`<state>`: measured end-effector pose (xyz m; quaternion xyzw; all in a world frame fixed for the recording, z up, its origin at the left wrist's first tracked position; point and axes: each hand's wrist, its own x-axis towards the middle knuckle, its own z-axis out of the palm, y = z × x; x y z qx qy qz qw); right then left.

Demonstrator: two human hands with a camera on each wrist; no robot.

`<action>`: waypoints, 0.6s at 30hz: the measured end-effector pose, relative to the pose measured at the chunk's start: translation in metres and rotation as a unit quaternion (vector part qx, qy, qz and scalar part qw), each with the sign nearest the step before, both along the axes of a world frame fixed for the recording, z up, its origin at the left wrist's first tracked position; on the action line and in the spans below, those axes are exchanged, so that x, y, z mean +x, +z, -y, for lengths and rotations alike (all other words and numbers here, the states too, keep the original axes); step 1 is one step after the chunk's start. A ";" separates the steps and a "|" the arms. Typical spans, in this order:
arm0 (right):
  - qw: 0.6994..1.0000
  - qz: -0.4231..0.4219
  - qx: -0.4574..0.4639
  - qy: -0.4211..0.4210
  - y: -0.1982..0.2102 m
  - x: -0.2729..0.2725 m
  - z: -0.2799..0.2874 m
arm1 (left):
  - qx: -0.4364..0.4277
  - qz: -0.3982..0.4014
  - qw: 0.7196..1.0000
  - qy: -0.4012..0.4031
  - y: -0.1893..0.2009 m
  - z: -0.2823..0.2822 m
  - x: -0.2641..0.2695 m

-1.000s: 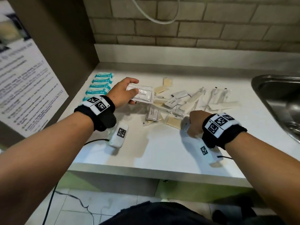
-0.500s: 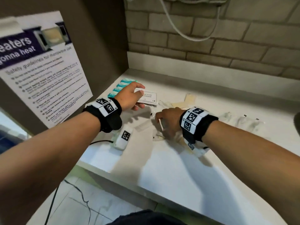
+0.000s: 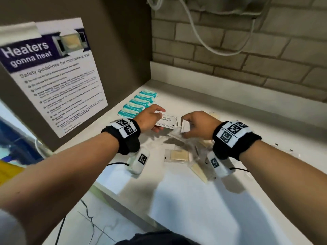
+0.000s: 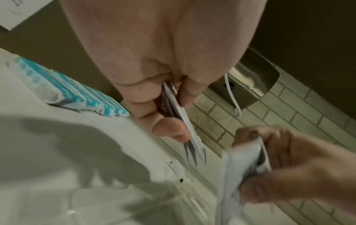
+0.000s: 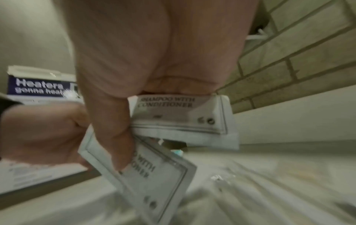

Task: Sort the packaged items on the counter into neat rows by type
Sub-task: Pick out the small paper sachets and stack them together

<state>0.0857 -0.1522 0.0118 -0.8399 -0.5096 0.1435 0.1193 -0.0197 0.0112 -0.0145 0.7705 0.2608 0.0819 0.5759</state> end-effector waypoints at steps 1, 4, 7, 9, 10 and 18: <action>1.000 -0.017 0.025 0.006 0.006 0.001 -0.003 | -0.013 0.002 1.000 0.001 0.001 0.002 0.003; 0.998 -0.033 0.058 0.001 0.022 0.005 -0.015 | -0.069 0.006 0.997 -0.026 0.007 0.008 0.009; 0.997 -0.037 0.063 -0.021 0.027 0.010 -0.025 | -0.078 0.001 0.995 -0.068 0.012 0.011 0.012; 0.995 -0.060 0.075 -0.032 0.024 0.010 -0.028 | -0.075 0.003 0.994 -0.078 0.014 0.012 0.010; 0.994 -0.065 0.079 -0.035 0.022 0.009 -0.029 | -0.073 0.001 0.994 -0.077 0.015 0.011 0.009; 0.983 -0.152 0.092 -0.038 0.004 -0.010 -0.044 | -0.140 0.010 0.988 -0.070 0.010 0.004 -0.003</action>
